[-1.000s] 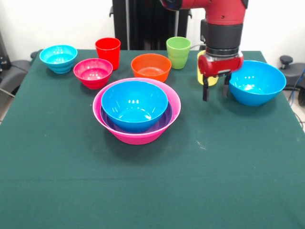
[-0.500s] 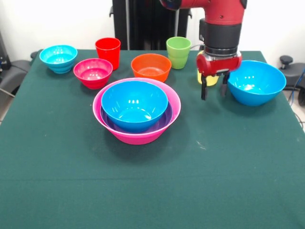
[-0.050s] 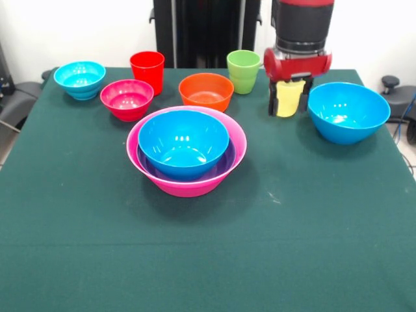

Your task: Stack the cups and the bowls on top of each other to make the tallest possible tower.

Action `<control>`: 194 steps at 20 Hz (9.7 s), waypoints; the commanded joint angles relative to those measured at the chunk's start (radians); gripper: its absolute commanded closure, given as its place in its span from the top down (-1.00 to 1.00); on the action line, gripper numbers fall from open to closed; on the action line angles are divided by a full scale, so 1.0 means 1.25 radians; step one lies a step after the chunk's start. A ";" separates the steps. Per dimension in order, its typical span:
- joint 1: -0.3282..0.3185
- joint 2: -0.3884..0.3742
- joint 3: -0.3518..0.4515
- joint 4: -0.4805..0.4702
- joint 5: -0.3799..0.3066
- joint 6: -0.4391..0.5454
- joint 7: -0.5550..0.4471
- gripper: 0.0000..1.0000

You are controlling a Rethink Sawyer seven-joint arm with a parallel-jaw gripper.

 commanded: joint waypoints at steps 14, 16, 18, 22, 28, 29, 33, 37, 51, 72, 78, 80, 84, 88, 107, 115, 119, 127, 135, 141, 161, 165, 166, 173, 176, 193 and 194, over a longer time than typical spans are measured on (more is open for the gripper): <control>0.098 0.006 0.018 -0.030 -0.023 0.065 0.070 1.00; 0.105 0.008 0.013 -0.033 -0.020 0.063 0.071 1.00; 0.108 0.009 0.010 -0.034 -0.018 0.062 0.070 1.00; 0.104 0.013 0.010 -0.030 -0.020 0.053 0.062 1.00; 0.077 0.043 0.010 -0.020 -0.043 -0.004 0.049 1.00; 0.074 0.046 0.011 -0.018 -0.046 -0.011 0.047 1.00; 0.081 0.072 -0.005 -0.026 -0.058 -0.027 0.051 1.00; 0.104 0.095 -0.029 -0.032 -0.069 -0.063 0.065 1.00; 0.170 0.116 -0.083 -0.053 -0.040 -0.071 0.071 1.00; 0.239 0.109 -0.116 -0.090 0.008 -0.002 0.086 1.00; 0.248 0.088 -0.113 -0.111 0.033 0.070 0.076 1.00; 0.248 0.086 -0.115 -0.106 0.033 0.063 0.076 1.00; 0.260 0.109 -0.126 -0.108 0.027 0.032 0.085 1.00; 0.260 0.112 -0.127 -0.113 0.031 0.043 0.081 1.00; 0.230 0.218 -0.137 -0.141 0.058 0.077 0.084 1.00; 0.236 0.150 -0.125 -0.167 0.101 0.227 0.064 1.00; 0.233 0.140 -0.122 -0.169 0.100 0.249 0.057 1.00; 0.227 0.125 -0.117 -0.164 0.090 0.269 0.044 1.00; 0.226 0.113 -0.114 -0.164 0.091 0.289 0.037 1.00; 0.222 0.097 -0.108 -0.177 0.097 0.331 0.027 1.00; 0.284 0.110 -0.127 -0.178 0.105 0.312 0.099 1.00; 0.243 0.065 -0.073 -0.103 0.160 0.095 0.137 1.00; 0.236 0.058 -0.063 -0.093 0.163 0.079 0.128 1.00; 0.065 -0.044 0.128 0.095 0.109 -0.172 0.034 1.00; -0.055 -0.096 0.258 0.185 0.057 -0.258 0.036 1.00; -0.299 -0.165 0.479 0.309 -0.057 -0.257 0.028 1.00; -0.275 -0.167 0.455 0.304 -0.061 -0.259 0.034 1.00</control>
